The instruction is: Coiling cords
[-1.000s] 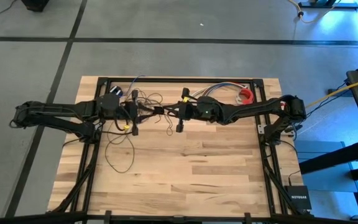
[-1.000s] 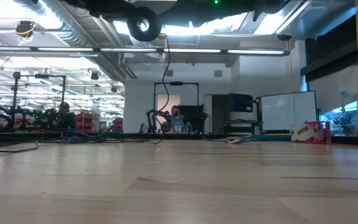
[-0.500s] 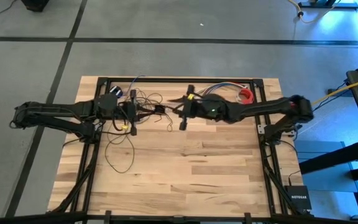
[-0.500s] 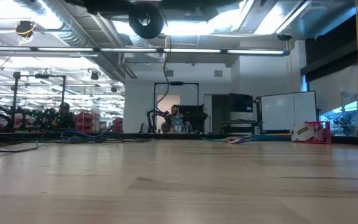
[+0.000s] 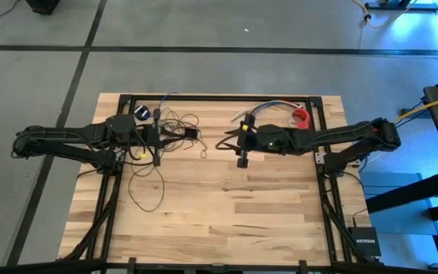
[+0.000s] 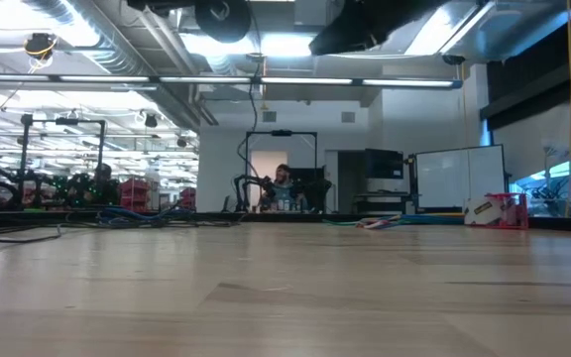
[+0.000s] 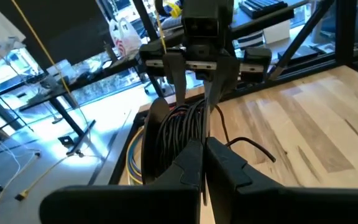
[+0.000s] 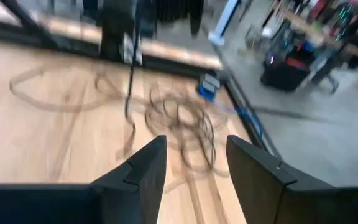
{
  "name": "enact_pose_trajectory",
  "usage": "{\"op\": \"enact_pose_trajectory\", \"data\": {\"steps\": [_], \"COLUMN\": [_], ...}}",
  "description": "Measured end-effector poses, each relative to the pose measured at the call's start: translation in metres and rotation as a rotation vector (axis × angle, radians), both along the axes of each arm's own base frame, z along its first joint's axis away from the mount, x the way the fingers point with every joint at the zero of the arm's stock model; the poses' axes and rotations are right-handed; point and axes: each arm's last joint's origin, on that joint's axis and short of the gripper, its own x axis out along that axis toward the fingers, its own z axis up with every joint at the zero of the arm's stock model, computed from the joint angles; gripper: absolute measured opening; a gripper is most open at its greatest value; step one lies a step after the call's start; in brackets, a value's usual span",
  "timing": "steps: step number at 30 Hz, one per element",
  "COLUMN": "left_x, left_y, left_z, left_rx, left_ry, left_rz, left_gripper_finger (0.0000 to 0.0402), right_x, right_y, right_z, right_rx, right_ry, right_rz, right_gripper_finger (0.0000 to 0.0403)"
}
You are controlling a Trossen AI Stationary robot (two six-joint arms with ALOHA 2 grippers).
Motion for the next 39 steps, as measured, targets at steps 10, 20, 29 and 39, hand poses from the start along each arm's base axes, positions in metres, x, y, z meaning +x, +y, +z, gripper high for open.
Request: {"op": "enact_pose_trajectory", "data": {"steps": [10,20,29,39], "left_x": [0.0,-0.006,-0.014,-0.013], "left_y": [0.001,0.015,0.021,0.019], "left_z": [0.002,-0.023,-0.026,-0.03], "left_rx": [0.036,0.089,0.121,0.136], "left_ry": [-0.028,-0.327,-0.381,-0.346], "left_rz": [-0.003,0.044,0.011,-0.074], "left_gripper_finger": [0.0,0.0,0.0,0.0], "right_x": [0.0,0.0,0.001,0.022], "right_y": [0.0,0.0,-0.005,-0.027], "right_z": [-0.001,0.002,0.025,0.034], "right_rx": [-0.05,-0.043,-0.155,0.0], "right_ry": [-0.208,-0.242,-0.416,-0.329], "right_rz": [0.012,0.018,0.054,0.332], "right_gripper_finger": [0.0172,0.0172,0.0172,0.0172]}}
